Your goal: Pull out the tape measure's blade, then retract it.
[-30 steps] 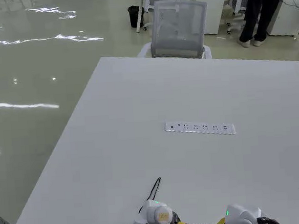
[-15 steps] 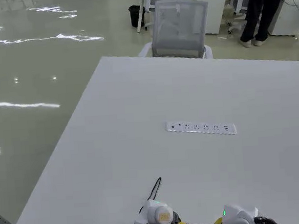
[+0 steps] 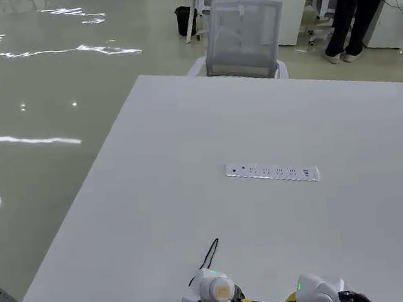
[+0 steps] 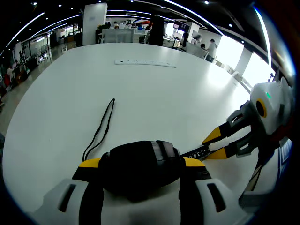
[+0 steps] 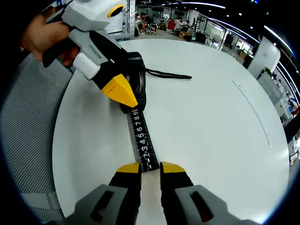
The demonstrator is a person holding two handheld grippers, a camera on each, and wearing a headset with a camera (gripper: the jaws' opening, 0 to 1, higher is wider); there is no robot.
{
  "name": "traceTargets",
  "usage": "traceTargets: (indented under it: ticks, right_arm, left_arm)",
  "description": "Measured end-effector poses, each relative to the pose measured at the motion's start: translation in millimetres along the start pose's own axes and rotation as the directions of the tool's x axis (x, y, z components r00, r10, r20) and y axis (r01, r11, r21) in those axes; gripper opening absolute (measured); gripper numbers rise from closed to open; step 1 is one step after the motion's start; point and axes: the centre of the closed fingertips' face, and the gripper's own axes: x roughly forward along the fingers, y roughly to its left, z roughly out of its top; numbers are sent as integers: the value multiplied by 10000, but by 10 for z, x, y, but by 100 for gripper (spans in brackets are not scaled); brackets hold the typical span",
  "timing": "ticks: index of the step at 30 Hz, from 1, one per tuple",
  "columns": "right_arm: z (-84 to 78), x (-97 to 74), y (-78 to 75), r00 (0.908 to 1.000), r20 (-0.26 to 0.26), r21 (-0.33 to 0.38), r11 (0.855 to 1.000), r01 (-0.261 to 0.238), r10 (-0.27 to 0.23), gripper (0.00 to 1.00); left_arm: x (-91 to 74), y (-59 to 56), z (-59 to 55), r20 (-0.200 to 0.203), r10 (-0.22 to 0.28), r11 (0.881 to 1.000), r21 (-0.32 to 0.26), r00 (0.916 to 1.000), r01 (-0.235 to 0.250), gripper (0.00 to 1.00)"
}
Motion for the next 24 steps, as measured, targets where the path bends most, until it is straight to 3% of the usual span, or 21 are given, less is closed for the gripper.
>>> traceTargets:
  ticks: [24]
  right_arm:
    - [137,75,41,9999,74,-137,9998,-141,142,14]
  left_arm:
    - [0,-6,-1,0,-20,10000,-44,10000,20,62]
